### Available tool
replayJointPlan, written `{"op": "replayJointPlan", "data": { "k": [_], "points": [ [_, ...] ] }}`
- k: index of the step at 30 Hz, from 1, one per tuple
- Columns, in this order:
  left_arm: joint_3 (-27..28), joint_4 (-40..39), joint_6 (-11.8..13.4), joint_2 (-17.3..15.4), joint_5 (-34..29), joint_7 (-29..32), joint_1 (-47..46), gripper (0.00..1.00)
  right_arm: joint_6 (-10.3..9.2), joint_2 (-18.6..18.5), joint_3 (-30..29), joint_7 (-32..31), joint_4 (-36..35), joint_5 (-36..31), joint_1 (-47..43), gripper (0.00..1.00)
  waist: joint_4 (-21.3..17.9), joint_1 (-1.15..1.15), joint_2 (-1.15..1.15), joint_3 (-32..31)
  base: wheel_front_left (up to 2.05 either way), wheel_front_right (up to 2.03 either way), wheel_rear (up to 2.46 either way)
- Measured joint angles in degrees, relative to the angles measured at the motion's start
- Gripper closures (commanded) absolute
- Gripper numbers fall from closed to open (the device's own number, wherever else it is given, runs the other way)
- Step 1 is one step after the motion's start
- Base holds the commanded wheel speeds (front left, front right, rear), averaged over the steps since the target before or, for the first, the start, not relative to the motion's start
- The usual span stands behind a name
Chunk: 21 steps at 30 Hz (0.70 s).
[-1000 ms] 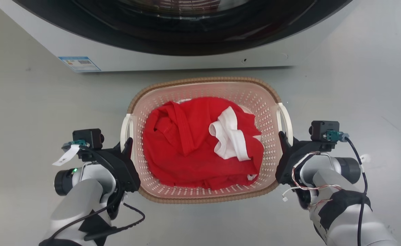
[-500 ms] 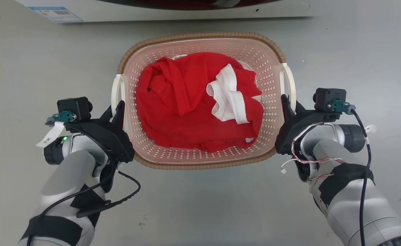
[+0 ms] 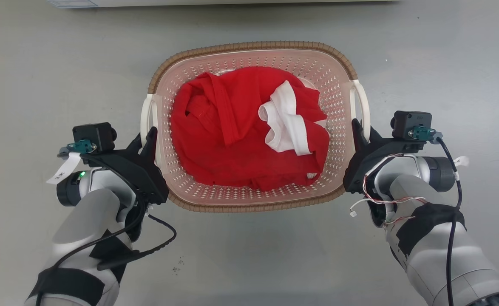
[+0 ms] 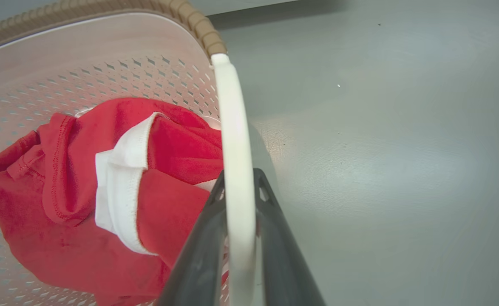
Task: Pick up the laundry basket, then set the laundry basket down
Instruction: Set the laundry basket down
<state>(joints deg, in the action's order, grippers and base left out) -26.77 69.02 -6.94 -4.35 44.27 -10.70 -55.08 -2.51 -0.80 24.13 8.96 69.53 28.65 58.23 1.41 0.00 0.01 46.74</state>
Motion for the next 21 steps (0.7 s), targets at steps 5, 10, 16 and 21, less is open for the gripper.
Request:
{"op": "replayJointPlan", "data": {
  "k": [5,10,16,21],
  "points": [
    [-0.02,0.48,-0.13,0.08,0.00,0.24,-0.10,1.00,-0.02,0.18,-0.04,-0.09,0.60,0.08,0.15,1.00,-0.05,0.00,-0.01,0.41,0.00,0.00,0.00],
    [-0.04,0.94,-0.14,0.33,0.01,0.86,-0.89,1.00,-0.08,0.20,-0.20,-0.32,1.02,0.16,0.44,1.00,-0.09,0.00,-0.01,0.84,0.00,0.00,0.00],
    [-0.03,1.30,-0.65,0.46,0.12,1.56,-1.01,1.00,-0.08,0.20,-0.52,-1.33,1.49,0.66,0.77,1.00,-0.08,0.00,-0.01,1.13,0.00,0.00,0.00],
    [-0.02,1.58,-0.66,0.64,0.29,2.04,-1.10,1.00,-0.09,0.20,-0.52,-1.74,1.65,0.93,0.84,1.00,0.00,0.00,-0.01,1.20,0.00,0.00,0.00]
  ]
}}
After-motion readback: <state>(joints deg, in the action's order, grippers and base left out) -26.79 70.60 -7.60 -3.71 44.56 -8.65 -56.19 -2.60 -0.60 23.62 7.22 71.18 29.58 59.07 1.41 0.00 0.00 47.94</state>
